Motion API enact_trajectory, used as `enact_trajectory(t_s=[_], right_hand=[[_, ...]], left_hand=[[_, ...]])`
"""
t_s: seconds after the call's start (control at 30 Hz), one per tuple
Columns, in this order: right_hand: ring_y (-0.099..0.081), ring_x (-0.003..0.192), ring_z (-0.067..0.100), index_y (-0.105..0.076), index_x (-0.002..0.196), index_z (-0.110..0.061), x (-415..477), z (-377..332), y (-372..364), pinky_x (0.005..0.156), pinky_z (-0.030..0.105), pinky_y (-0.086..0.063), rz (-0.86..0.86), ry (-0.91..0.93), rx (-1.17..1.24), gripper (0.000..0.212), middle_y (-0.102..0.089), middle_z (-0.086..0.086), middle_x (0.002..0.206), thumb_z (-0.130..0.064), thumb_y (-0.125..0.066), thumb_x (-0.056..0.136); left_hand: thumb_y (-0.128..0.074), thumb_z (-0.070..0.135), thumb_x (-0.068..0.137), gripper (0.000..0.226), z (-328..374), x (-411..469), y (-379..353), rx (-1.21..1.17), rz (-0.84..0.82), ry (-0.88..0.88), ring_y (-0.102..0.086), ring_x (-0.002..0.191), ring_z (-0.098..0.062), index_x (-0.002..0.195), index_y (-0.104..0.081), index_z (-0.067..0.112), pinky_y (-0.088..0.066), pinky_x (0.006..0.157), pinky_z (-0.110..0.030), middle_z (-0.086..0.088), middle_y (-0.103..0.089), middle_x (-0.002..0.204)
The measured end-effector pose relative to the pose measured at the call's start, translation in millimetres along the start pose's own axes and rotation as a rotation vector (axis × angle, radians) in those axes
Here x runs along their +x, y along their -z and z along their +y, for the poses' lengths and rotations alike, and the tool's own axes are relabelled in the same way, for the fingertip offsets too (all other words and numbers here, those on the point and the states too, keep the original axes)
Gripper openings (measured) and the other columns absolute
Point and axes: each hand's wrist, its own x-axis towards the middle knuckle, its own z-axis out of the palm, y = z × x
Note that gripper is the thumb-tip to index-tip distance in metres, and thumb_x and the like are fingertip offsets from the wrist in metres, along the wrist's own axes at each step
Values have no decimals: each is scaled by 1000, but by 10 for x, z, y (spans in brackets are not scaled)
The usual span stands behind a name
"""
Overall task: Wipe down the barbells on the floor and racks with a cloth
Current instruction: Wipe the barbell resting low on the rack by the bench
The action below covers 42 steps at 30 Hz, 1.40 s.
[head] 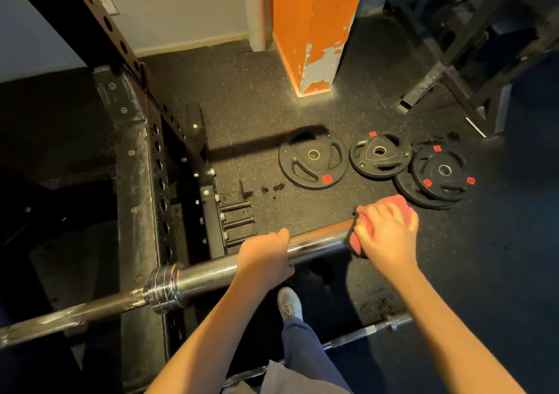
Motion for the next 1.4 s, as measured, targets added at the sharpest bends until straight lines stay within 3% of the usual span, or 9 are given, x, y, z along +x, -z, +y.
enact_trajectory(t_s=[0.17,0.33,0.47,0.63,0.8,0.93,1.17,1.3,1.4], right_hand=[[-54,75,29,-65,75,-7,404,174,101,67,35,-36,-51,-199,-18,57,-60,7,75,-42,-19,78],[-55,97,22,-66,89,-17,-60,-4,-36,93,40,-32,25,120,27,36,-64,-3,89,-36,-36,84],[-60,89,23,-67,85,-16,239,354,129,90,37,-37,-22,69,5,46,-64,-3,85,-43,-30,81],[-55,79,33,-44,64,-19,77,-44,38,82,45,-39,46,-4,54,16,-54,2,69,-29,-36,73],[-60,78,25,-63,70,-19,37,-75,100,81,35,-40,-104,239,-6,27,-62,-5,73,-36,-43,72],[-59,84,29,-69,83,-12,255,315,159,98,41,-32,-74,-60,-25,58,-68,7,83,-45,-21,78],[-59,71,27,-62,72,-12,-74,-133,51,75,37,-37,-5,191,-7,34,-63,2,71,-33,-36,79],[-61,96,27,-69,79,-13,108,207,179,85,36,-37,-81,52,-49,49,-68,4,91,-42,-30,83],[-48,123,33,-73,86,-6,-6,132,74,104,42,-25,21,-104,-31,45,-64,13,122,-34,-38,82]], left_hand=[[-58,41,86,37,26,-36,-52,25,90,-16,-61,89,-20,114,-46,20,-49,72,-31,3,-61,103],[-84,40,59,45,71,-111,-143,90,181,-43,-58,61,-19,86,-54,19,-32,52,-26,2,-58,73],[-70,47,76,55,-21,-33,0,-97,-100,26,-55,102,-20,118,-44,22,-47,85,-35,4,-53,111],[-69,57,65,60,-175,105,63,-147,-299,45,-60,91,-18,115,-55,26,-54,82,-37,5,-63,105],[-65,51,72,45,-122,15,30,-118,-179,38,-60,82,-16,108,-53,27,-55,75,-33,7,-63,93],[-61,50,77,42,-89,-90,-22,-70,-21,14,-62,86,-18,109,-52,25,-52,75,-32,7,-64,98],[-78,43,63,41,-18,-239,-226,42,237,-43,-57,58,-21,86,-57,17,-43,51,-30,2,-59,71],[-84,37,56,40,22,-311,-409,97,333,-66,-47,52,-19,77,-58,15,-34,49,-28,0,-51,65],[-71,44,75,42,43,-339,-258,26,229,11,-56,82,-20,104,-52,19,-41,70,-32,1,-55,94]])
